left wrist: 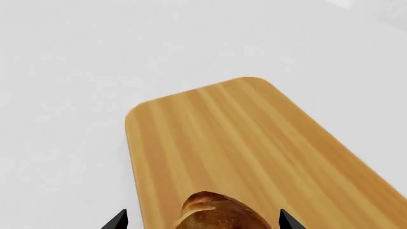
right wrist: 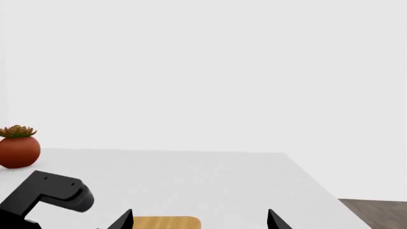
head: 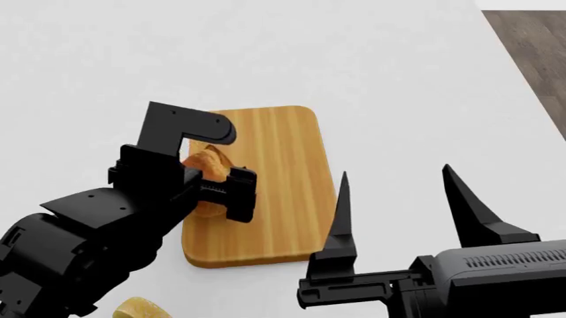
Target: Place the bread and cheese on the cutting board.
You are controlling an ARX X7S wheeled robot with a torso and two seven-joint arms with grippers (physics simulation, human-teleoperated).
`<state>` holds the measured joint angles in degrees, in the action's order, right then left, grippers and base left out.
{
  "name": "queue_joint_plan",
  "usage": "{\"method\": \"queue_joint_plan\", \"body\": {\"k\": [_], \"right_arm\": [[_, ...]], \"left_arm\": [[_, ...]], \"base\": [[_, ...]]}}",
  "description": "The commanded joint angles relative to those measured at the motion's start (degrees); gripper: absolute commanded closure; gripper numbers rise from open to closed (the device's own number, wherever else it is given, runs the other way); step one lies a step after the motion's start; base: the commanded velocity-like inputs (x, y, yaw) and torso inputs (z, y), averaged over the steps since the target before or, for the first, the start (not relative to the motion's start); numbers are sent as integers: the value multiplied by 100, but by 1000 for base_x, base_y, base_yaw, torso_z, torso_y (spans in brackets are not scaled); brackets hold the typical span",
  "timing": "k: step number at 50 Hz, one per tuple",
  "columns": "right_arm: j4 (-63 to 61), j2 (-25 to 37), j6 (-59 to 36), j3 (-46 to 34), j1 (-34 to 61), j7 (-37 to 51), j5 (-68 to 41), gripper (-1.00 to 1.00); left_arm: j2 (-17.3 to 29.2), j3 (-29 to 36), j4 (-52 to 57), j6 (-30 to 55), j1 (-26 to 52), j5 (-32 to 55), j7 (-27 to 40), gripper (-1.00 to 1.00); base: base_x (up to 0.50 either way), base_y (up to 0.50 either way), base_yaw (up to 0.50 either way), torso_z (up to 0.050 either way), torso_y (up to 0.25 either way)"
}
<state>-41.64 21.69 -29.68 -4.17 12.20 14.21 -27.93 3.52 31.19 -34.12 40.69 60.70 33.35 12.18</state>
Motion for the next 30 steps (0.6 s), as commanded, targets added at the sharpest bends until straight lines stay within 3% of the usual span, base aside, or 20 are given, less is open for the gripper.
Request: {"method": "queue_joint_plan", "body": {"k": [1, 8, 19, 30], "right_arm": [[35, 9, 14, -52, 26, 6, 4, -100], [53, 12, 9, -94, 55, 13, 7, -100], [39, 30, 26, -107, 49, 31, -8, -100], [-38, 35, -126, -134, 126, 94, -126, -100]], "left_arm": [[17, -2, -16, -94, 12, 123, 122, -100], [86, 2, 186, -34, -2, 192, 192, -100], [356, -240, 1423, 429, 13, 575, 571, -100], [839, -1238, 2844, 810, -187, 1389, 1285, -100]], "base": [[0, 0, 0, 0, 0], [0, 0, 0, 0, 0], [0, 0, 0, 0, 0], [0, 0, 0, 0, 0]]}}
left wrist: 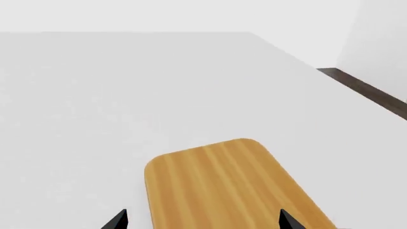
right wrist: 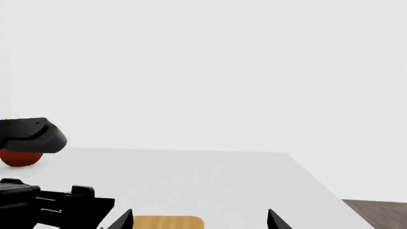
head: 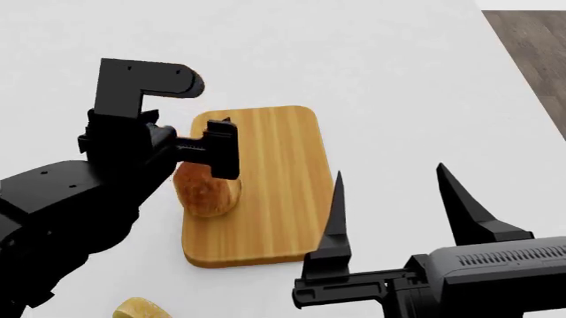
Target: Place the bread and cheese on the cutting board.
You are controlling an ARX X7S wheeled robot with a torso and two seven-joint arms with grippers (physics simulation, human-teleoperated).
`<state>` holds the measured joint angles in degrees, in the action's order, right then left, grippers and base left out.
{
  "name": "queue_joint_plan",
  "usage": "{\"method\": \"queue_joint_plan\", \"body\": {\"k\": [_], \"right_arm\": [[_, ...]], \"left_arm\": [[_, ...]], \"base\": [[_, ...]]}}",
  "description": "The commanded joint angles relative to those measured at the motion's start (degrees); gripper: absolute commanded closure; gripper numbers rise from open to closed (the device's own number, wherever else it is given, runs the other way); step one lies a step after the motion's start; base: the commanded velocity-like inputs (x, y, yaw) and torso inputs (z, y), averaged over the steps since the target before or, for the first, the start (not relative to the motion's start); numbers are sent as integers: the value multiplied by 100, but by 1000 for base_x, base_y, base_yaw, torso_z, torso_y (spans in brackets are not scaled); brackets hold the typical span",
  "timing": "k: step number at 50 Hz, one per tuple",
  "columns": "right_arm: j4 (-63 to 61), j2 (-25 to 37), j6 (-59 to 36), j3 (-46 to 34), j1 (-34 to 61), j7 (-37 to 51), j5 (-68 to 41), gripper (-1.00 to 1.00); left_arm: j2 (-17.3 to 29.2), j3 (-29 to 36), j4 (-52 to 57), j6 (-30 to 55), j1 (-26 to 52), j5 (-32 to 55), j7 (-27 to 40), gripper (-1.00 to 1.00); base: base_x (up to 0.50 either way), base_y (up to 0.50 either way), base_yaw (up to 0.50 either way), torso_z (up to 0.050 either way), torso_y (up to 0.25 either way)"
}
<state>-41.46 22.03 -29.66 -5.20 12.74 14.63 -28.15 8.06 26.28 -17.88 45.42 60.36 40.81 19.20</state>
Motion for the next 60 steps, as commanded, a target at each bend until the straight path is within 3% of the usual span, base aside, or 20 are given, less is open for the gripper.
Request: {"method": "queue_joint_plan", "body": {"k": [1, 10, 18, 21, 31, 35, 39, 44, 51, 60], "right_arm": [[-64, 1, -138, -40, 86, 27, -146, -100], [-271, 52, -556, -112, 298, 146, -378, -100], [-542, 114, -1015, -279, 590, 276, -547, -100], [-547, 112, -1648, -32, 1079, 328, -1373, -100], [95, -58, -3523, 325, 3273, 1077, -4350, -100], [757, -173, -3987, 100, 3862, 1181, -5070, -100], [1424, -272, -4407, -375, 4426, 1208, -5098, -100], [1844, -411, -4731, -581, 4754, 1393, -5517, -100], [2339, -509, -5129, -839, 5089, 2298, -6705, -100], [2668, -388, -5133, -1315, 5227, 3103, -7939, -100]], "left_arm": [[443, -836, 1399, 347, -209, 701, 666, -100], [871, -2123, 2937, 367, -1153, 1745, 1318, -100], [1208, -2806, 4223, 52, -2434, 2308, 1246, -100], [1314, -3132, 4530, -122, -2782, 2485, 1192, -100], [1587, -3789, 4988, -305, -3184, 3011, 1148, -100], [1698, -4059, 5178, -414, -3384, 3193, 1032, -100], [1797, -4249, 5409, -507, -3604, 3312, 836, -100], [1973, -4510, 5668, -539, -3702, 3536, 919, -100], [2106, -4863, 5696, -642, -3799, 3833, 984, -100], [2196, -5114, 5743, -724, -3873, 4025, 1092, -100]], "base": [[0, 0, 0, 0, 0], [0, 0, 0, 0, 0], [0, 0, 0, 0, 0], [0, 0, 0, 0, 0], [0, 0, 0, 0, 0], [0, 0, 0, 0, 0], [0, 0, 0, 0, 0], [0, 0, 0, 0, 0], [0, 0, 0, 0, 0], [0, 0, 0, 0, 0]]}}
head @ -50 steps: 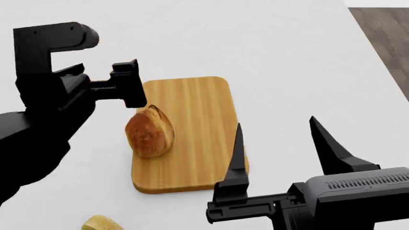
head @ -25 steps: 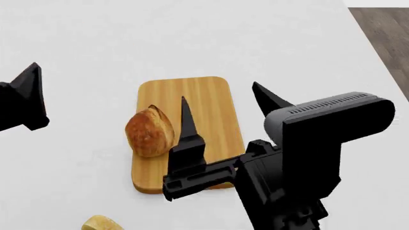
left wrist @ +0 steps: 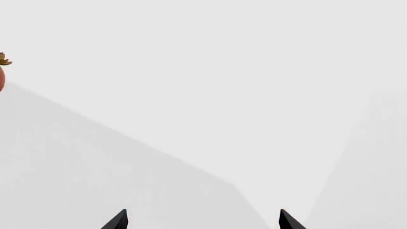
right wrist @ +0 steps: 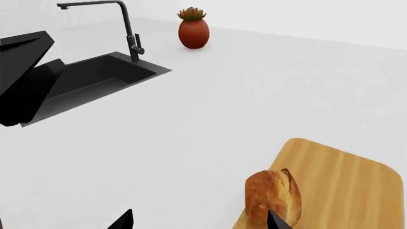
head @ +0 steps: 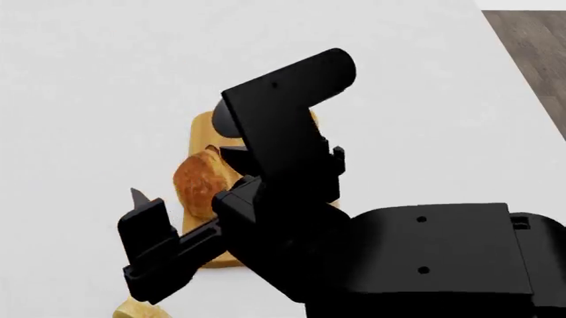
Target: Place the bread and cheese on the cutting board.
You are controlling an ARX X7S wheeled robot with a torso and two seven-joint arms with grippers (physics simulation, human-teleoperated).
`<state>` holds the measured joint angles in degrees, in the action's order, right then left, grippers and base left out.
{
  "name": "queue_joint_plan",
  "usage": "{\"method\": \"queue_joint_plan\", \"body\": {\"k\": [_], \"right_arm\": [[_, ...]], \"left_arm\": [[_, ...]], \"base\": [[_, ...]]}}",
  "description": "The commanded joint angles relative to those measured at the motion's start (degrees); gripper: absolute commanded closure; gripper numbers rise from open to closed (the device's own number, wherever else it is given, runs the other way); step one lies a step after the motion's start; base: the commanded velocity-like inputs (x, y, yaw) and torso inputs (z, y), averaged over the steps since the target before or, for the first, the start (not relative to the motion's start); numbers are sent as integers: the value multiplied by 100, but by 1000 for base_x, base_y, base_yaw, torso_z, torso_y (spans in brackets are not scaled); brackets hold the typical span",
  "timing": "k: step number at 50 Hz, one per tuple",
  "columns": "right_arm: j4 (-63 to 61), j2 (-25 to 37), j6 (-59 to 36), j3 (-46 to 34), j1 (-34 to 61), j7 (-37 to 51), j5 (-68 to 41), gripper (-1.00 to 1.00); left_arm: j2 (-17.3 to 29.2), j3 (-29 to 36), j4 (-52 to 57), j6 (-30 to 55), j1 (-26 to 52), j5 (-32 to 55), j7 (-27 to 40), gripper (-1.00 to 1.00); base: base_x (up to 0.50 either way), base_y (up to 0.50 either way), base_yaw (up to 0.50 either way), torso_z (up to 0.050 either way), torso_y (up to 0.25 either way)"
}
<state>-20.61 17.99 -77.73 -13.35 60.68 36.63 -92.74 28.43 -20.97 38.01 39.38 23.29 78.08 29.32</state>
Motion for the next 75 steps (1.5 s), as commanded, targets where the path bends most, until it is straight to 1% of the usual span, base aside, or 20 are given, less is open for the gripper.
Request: {"method": "queue_joint_plan", "body": {"k": [1, 12, 25, 33, 47, 62, 75], "right_arm": [[584, 27, -325, -529, 425, 915, -1520, -100], [644, 163, -307, -955, 407, 1103, -2069, -100], [622, 289, -277, -1128, 225, 1058, -2067, -100], [807, 194, -428, -1063, 77, 328, -1183, -100], [981, -14, -332, -1514, -194, -949, 213, -100], [1090, -11, 39, -1995, -485, -1757, 1028, -100], [1274, -7, 253, -2310, -577, -2150, 1413, -100]], "left_arm": [[162, -390, 147, -122, -167, 303, 79, -100], [178, -388, 164, -136, -189, 286, 86, -100], [178, -348, 174, -148, -196, 258, 83, -100], [173, -305, 203, -147, -187, 268, 100, -100], [213, -382, 230, -190, -232, 363, 117, -100], [214, -351, 188, -212, -222, 367, 114, -100], [245, -387, 213, -233, -248, 442, 144, -100]], "base": [[0, 0, 0, 0, 0], [0, 0, 0, 0, 0], [0, 0, 0, 0, 0], [0, 0, 0, 0, 0], [0, 0, 0, 0, 0], [0, 0, 0, 0, 0], [0, 0, 0, 0, 0]]}}
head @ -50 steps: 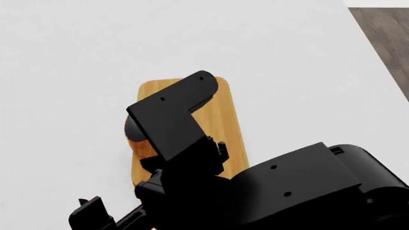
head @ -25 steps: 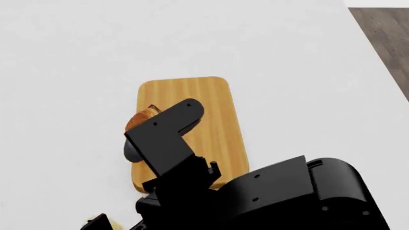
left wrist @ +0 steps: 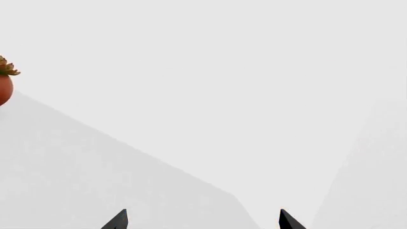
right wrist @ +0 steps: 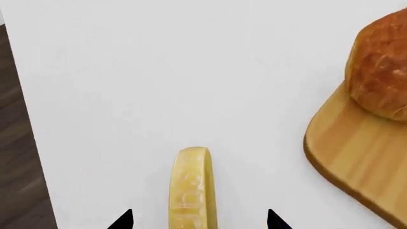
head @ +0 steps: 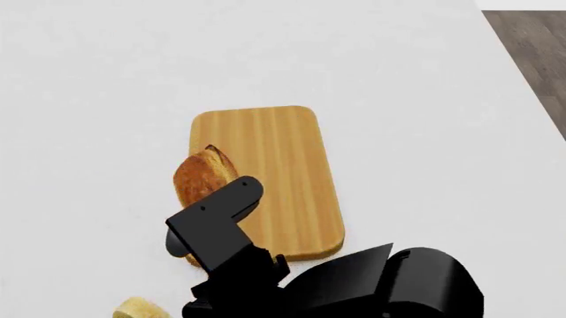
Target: Place the bread and cheese on the cutting board.
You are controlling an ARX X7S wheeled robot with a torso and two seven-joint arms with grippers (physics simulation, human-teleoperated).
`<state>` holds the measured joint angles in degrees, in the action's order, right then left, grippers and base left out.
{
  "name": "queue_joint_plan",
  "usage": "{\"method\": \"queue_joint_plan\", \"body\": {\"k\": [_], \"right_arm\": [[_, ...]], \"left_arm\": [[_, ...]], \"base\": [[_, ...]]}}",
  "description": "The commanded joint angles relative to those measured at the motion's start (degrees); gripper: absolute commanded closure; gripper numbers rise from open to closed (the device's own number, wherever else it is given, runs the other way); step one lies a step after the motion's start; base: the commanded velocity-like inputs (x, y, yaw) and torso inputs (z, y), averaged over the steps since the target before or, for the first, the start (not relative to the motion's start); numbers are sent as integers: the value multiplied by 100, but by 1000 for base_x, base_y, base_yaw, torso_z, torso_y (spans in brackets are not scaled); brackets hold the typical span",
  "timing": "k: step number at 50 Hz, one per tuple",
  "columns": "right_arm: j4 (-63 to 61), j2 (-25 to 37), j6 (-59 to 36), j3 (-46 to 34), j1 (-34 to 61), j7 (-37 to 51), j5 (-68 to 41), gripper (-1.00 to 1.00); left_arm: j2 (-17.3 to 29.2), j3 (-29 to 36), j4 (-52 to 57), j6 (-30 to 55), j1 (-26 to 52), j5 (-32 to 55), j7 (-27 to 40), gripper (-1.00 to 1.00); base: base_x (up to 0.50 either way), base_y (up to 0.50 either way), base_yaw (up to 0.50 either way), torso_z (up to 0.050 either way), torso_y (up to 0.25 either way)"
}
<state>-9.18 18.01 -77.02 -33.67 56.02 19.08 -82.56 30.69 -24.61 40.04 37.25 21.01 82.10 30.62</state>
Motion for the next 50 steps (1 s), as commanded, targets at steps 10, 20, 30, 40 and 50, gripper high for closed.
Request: {"method": "queue_joint_plan", "body": {"k": [10, 20, 30, 40, 50], "right_arm": [[177, -6, 290, -403, -196, -499, 490, -100], [209, 24, 414, -490, -287, -592, 579, -100], [171, 61, 394, -640, -243, -521, 700, 100], [-734, 242, 161, -312, 41, 361, 139, 100], [-1212, 413, 83, 68, 499, 1074, -418, 100]], "left_arm": [[24, -5, 2, -35, -29, 33, 4, -100], [37, 9, -1, -49, -37, 43, 2, -100], [30, 40, -1, -62, -46, 8, -7, -100], [44, 52, 32, -73, -55, 36, 17, -100], [72, -7, 42, -107, -96, 94, 30, -100]], "base": [[0, 0, 0, 0, 0], [0, 0, 0, 0, 0], [0, 0, 0, 0, 0], [0, 0, 0, 0, 0], [0, 0, 0, 0, 0]]}}
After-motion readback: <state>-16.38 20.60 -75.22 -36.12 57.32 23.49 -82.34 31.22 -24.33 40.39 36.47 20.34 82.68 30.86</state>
